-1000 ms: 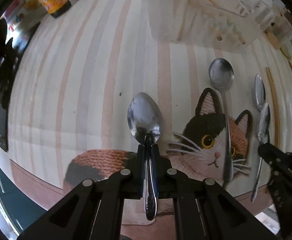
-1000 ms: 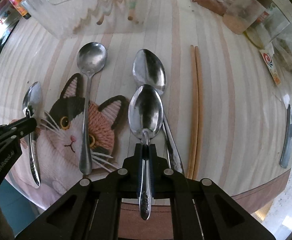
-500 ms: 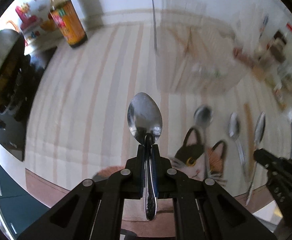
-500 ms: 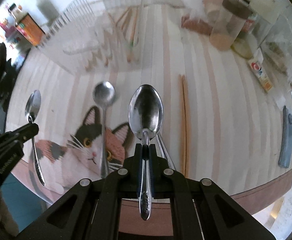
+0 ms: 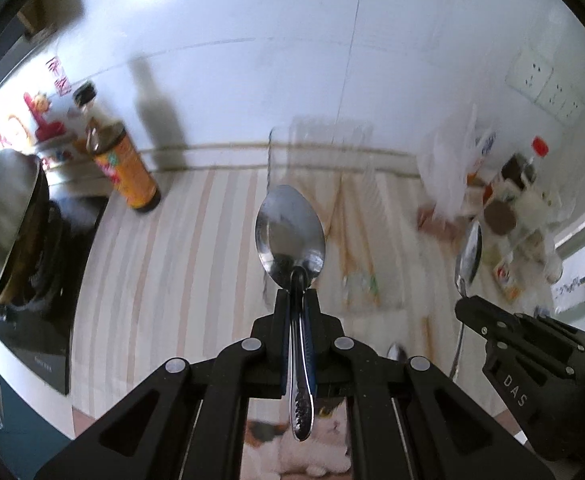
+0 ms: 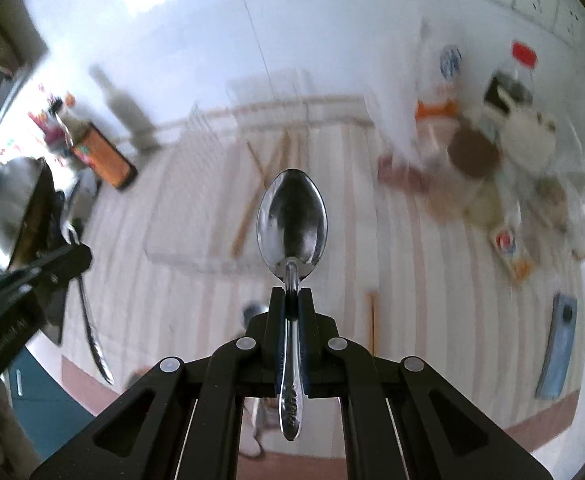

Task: Organize utensils
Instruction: 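Carry both spoons to the drainer basket and release them inside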

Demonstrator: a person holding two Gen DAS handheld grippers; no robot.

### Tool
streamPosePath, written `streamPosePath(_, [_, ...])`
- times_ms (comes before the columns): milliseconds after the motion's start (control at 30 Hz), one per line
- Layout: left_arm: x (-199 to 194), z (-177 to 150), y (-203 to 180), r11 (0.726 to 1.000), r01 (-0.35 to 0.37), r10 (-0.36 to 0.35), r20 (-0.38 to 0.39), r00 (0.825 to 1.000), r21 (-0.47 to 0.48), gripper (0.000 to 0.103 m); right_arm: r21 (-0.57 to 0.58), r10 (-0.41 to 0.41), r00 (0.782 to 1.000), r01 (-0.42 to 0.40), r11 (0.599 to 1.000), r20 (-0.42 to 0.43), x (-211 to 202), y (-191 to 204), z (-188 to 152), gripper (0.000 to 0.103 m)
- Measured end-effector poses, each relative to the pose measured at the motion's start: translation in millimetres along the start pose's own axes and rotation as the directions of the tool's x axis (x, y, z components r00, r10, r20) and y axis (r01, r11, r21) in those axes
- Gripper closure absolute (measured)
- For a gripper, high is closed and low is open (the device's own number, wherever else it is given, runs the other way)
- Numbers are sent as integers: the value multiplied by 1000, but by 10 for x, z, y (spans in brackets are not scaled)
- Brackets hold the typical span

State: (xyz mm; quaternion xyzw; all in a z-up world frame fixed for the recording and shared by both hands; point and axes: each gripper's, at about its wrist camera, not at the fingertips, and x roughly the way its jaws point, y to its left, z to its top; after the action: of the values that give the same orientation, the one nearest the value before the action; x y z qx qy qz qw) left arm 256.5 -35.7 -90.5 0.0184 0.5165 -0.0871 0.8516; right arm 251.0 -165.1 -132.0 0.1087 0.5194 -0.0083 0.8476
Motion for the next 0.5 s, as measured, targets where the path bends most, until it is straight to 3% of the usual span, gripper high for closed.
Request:
streamPosePath(267, [367,616,93,999,29,-30,-48,998,-25,99,19,45,998,-46,999,42,95,36,810,97])
streamPosePath(500, [883,906,174,996,62,-71,-155,985,-65,99,52,74,997,-72,996,-36,562,100,1276,97])
